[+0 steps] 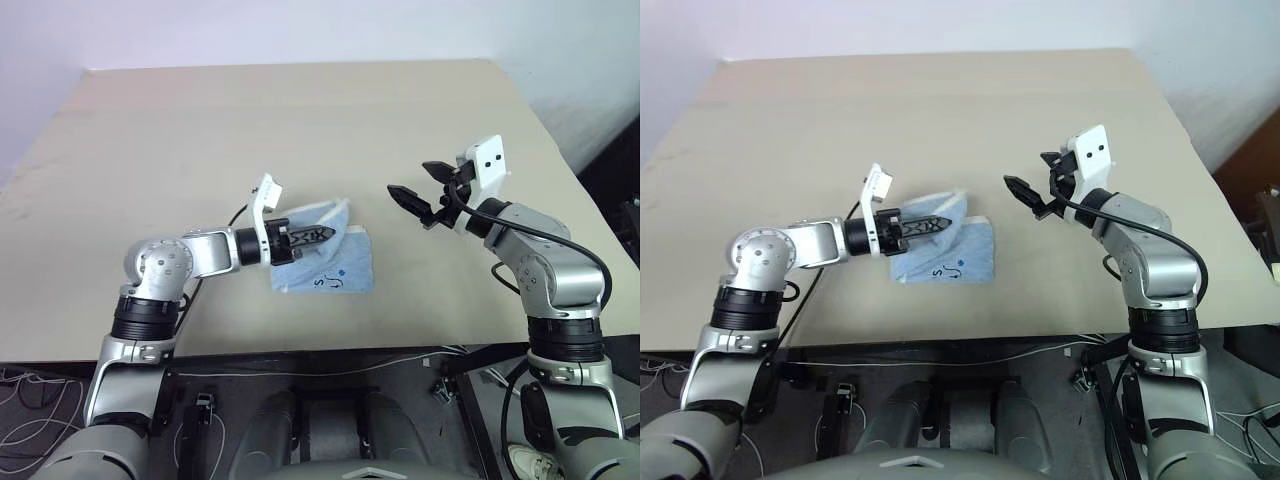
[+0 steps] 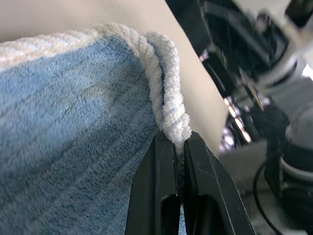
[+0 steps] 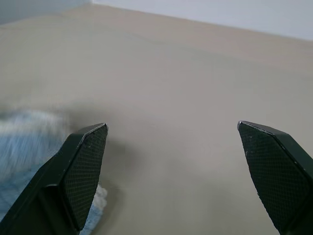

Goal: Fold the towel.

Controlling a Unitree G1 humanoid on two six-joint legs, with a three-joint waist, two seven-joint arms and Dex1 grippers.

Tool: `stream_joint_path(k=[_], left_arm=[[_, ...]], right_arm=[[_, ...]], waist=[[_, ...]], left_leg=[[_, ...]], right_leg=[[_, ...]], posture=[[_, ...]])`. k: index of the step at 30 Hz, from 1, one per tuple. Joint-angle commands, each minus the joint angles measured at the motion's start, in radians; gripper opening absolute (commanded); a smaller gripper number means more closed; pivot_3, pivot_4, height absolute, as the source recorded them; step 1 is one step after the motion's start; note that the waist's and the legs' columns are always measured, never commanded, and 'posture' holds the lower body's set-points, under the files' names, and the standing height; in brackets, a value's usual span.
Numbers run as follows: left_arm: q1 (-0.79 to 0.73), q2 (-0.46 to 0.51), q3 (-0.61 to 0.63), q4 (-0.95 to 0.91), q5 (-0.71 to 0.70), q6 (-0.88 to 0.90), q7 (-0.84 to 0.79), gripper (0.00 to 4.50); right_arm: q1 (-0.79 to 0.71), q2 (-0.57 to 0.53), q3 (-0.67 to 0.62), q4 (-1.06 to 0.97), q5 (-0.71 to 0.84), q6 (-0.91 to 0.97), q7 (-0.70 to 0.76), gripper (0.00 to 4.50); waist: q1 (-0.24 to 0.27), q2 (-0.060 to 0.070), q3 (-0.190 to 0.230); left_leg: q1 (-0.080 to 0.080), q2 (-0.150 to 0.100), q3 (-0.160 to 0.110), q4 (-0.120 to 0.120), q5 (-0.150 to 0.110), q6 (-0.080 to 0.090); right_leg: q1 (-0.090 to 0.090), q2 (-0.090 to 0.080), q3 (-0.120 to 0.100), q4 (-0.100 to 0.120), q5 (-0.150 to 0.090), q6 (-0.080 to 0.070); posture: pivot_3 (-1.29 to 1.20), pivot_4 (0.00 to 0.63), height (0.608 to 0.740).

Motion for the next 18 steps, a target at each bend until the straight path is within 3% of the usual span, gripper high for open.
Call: stream_joint_path(k=[1,9,12,18], left_arm=[[-0.023,-0.018,-0.018,-0.020,0.036,0.016,-0.029,0.02],[-0.014,-0.070,-0.012,-0.033,0.078,0.033,-0.044,0.02],[-0.009,-0.080,-0.013,-0.045,0.094,0.025,-0.056,0.66],[-0.004,-0.046,0.044,-0.089,0.061,0.053,-0.098,2.62]], right_arm=[[-0.004,-0.010,-0.026,-0.037,0.006,-0.007,-0.021,4.50],[-0.014,-0.007,-0.029,-0.003,-0.001,-0.026,-0.053,4.50],[-0.022,-0.003,-0.021,0.019,-0.012,-0.040,-0.065,4.50],[-0.027,-0.002,-0.012,0.039,-0.016,-0.055,-0.065,4.50]], waist=[[0.001,0.000,0.000],[0.002,0.000,0.000],[0.002,0.000,0.000],[-0.001,0.000,0.000]], left_leg=[[0.000,0.000,0.000,0.000,0.000,0.000],[0.000,0.000,0.000,0.001,0.000,0.000],[0.000,0.000,0.000,0.001,0.000,0.000],[0.000,0.000,0.000,0.001,0.000,0.000]], right_leg=[[0.000,0.000,0.000,0.000,0.000,0.000],[0.000,0.000,0.000,0.001,0.000,0.000],[0.000,0.000,0.000,0.001,0.000,0.000],[0.000,0.001,0.000,0.002,0.000,0.000]], posture=[[0.00,0.150,0.740],[0.00,0.150,0.740],[0.00,0.150,0.740],[0.00,0.150,0.740]])
